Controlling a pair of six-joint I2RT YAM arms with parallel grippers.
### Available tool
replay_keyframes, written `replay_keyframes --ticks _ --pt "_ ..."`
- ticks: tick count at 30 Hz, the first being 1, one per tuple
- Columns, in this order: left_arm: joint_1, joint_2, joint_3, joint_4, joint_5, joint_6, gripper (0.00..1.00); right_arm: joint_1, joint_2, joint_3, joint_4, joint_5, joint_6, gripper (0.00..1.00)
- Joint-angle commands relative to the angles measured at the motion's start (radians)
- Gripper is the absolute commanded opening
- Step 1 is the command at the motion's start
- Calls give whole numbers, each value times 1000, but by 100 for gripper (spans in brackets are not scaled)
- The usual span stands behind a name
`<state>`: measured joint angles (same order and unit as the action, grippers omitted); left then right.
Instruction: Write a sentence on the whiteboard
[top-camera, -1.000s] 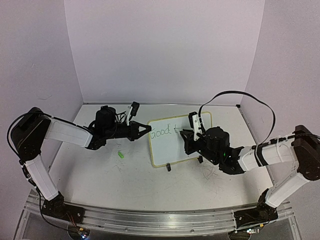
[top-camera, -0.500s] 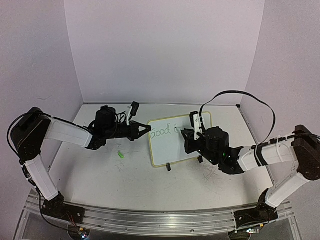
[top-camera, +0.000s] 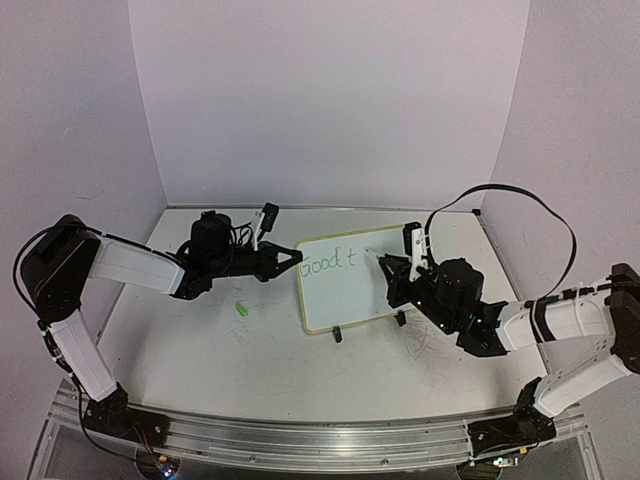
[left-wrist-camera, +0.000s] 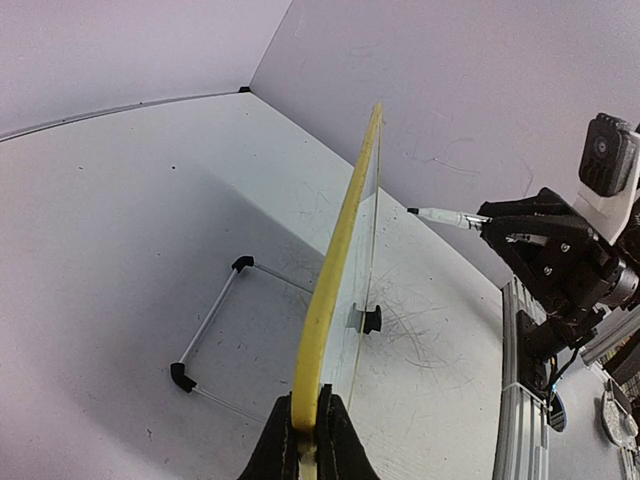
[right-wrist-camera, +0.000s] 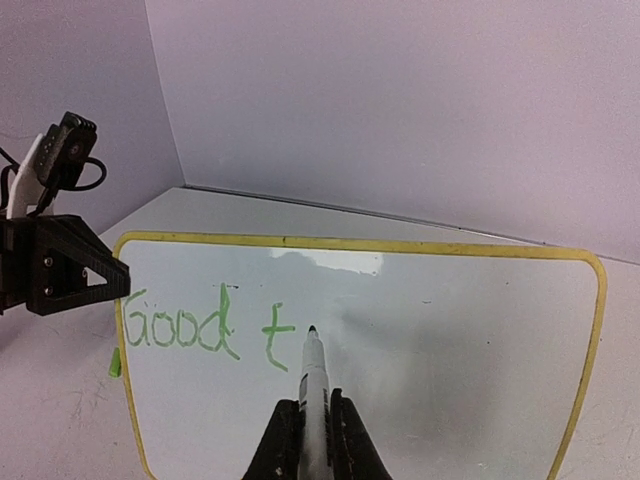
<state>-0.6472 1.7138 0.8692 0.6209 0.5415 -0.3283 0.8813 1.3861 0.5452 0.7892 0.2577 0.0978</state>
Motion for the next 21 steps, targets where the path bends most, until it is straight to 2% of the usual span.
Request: replay_keyframes --ticks 1,21 --pt "11 -43 -1 -1 -70 60 0 -5 38 70 41 -38 -19 0" --pt "8 -42 3 -2 -65 63 0 -5 100 122 12 35 -24 0"
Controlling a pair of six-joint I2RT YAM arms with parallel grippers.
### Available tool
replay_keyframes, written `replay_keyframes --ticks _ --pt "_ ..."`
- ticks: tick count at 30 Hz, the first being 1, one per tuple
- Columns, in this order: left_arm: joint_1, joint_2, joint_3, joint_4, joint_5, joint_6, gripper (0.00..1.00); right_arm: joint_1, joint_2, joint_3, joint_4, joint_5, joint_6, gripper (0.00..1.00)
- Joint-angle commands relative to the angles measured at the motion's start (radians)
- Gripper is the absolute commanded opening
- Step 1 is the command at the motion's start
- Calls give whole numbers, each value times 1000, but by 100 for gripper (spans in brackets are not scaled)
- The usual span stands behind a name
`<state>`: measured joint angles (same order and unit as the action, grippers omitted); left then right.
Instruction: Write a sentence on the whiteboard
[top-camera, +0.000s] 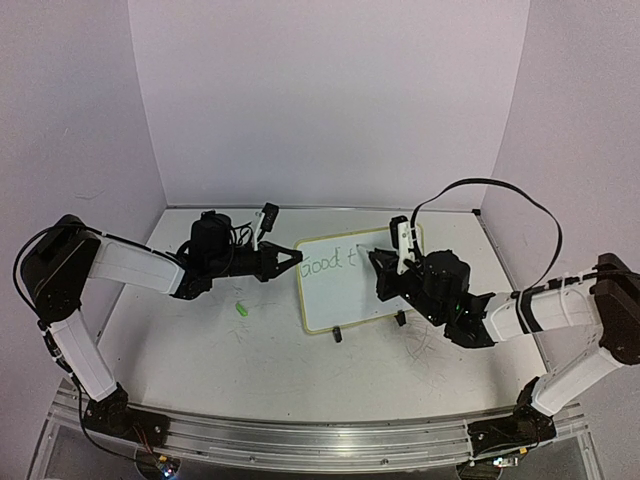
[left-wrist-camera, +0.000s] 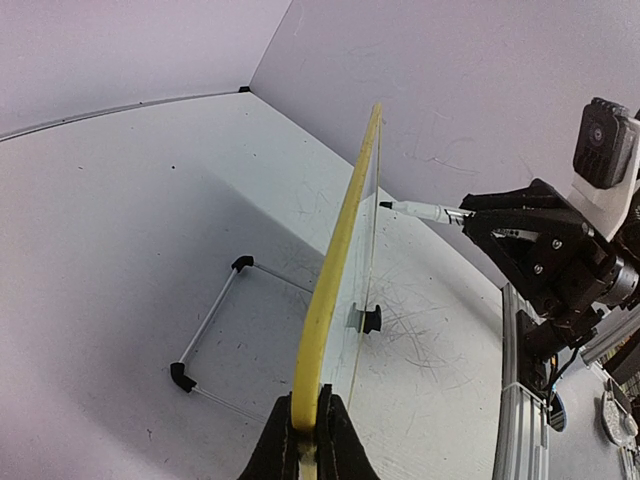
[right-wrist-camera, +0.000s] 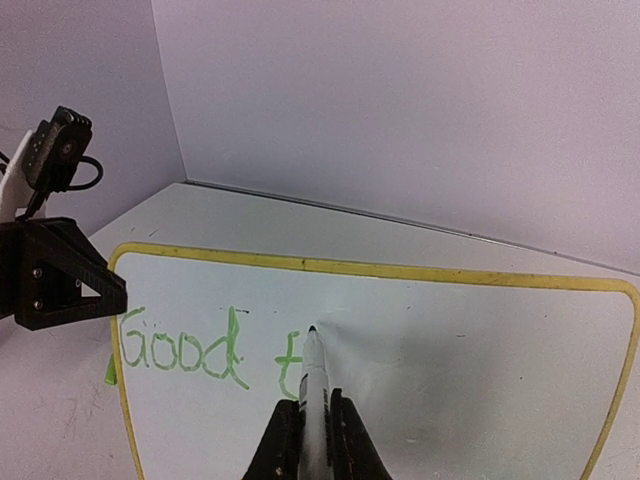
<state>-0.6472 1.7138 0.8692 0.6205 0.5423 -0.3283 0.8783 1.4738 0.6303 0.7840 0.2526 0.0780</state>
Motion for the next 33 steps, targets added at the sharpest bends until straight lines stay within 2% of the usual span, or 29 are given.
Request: replay_keyframes --ticks 1,33 --pt "8 -42 3 -2 -65 63 0 -1 15 37 17 46 -3 0" --pt "8 -44 7 -4 -70 71 0 2 9 4 -102 42 61 0"
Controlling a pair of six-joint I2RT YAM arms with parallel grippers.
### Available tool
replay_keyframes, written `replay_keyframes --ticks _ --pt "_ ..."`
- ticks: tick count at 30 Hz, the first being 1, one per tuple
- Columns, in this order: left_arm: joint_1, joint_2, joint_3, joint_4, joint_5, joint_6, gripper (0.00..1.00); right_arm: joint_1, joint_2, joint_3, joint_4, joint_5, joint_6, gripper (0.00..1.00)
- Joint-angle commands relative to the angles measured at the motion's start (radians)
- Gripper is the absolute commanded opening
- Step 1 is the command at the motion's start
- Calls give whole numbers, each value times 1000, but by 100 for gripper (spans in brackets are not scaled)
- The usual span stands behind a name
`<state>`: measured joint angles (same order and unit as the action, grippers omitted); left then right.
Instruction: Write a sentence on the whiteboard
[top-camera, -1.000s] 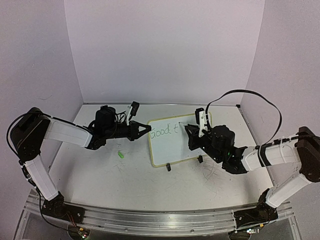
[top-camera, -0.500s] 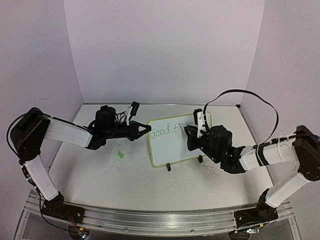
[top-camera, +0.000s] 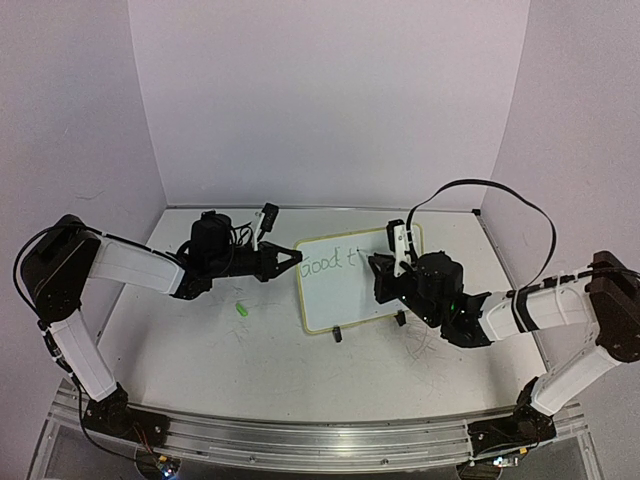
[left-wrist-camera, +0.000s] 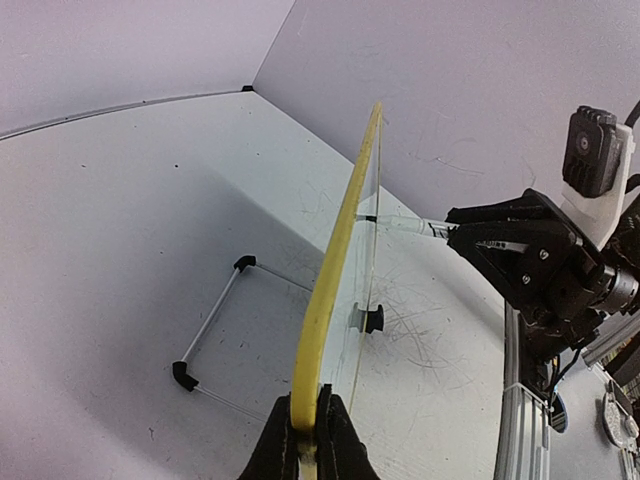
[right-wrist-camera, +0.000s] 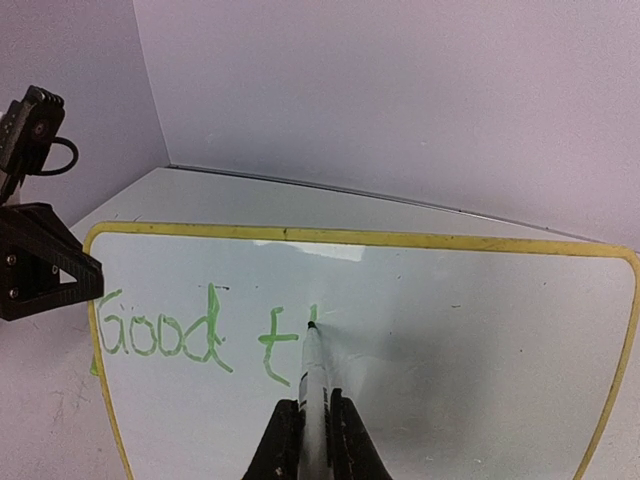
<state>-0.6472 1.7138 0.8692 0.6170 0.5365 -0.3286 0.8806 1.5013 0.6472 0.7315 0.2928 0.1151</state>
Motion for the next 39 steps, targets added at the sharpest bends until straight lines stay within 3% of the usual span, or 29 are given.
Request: replay_keyframes --ticks 1,39 --pt "9 -44 6 -1 -65 72 0 1 -19 -15 -51 1 27 0" --pt "7 -57 -4 -4 -67 74 0 23 4 15 -24 44 21 0"
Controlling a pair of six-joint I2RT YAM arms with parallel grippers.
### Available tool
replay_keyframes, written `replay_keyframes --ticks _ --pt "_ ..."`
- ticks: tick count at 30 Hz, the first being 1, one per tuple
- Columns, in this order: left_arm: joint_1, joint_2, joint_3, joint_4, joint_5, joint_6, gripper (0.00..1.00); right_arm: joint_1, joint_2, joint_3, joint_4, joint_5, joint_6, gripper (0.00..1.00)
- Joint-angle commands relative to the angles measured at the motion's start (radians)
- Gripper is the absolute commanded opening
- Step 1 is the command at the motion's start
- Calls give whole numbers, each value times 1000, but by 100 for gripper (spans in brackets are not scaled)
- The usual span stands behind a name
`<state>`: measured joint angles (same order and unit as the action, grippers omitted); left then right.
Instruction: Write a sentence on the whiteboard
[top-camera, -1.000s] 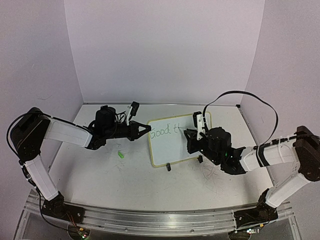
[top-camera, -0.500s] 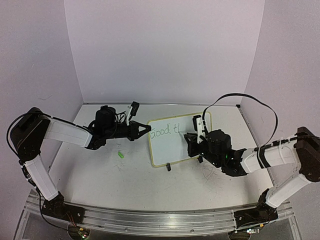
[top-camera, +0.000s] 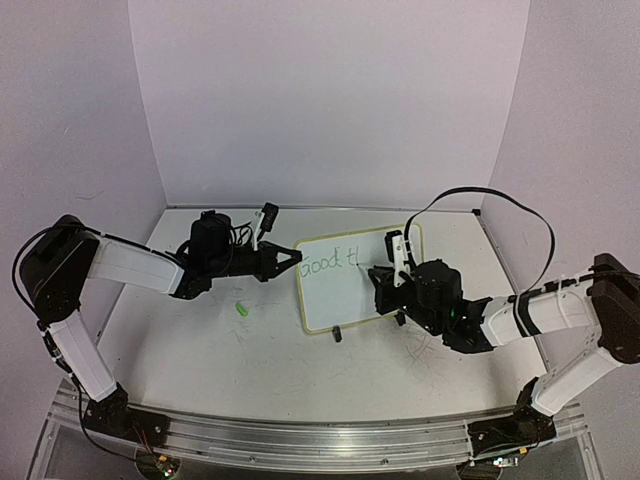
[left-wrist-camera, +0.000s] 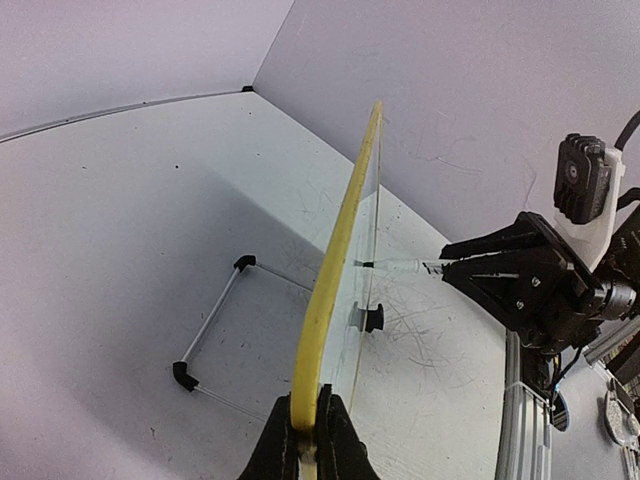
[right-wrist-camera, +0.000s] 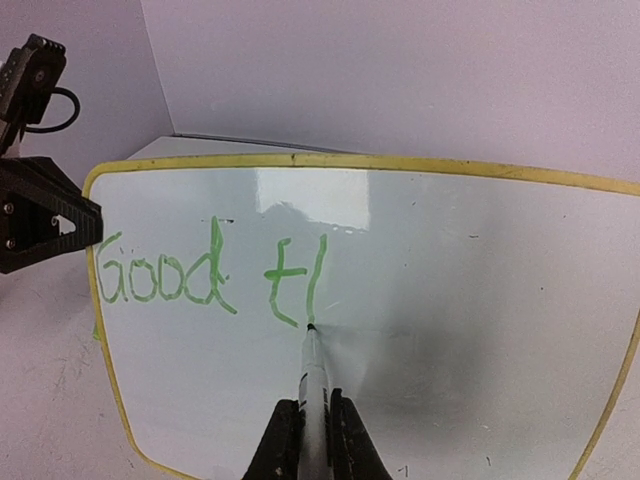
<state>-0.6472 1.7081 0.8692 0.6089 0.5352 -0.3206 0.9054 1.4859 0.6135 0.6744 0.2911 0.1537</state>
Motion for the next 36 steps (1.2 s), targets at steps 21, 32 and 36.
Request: replay_keyframes --ticks 21,32,36 --pt "7 -53 -6 3 -67 66 0 -5 24 72 43 108 -26 0" --pt "7 -54 -5 2 -72 68 0 -5 5 55 11 119 -3 0" --pt "7 -54 -4 1 -73 69 0 -5 3 42 -7 97 18 0"
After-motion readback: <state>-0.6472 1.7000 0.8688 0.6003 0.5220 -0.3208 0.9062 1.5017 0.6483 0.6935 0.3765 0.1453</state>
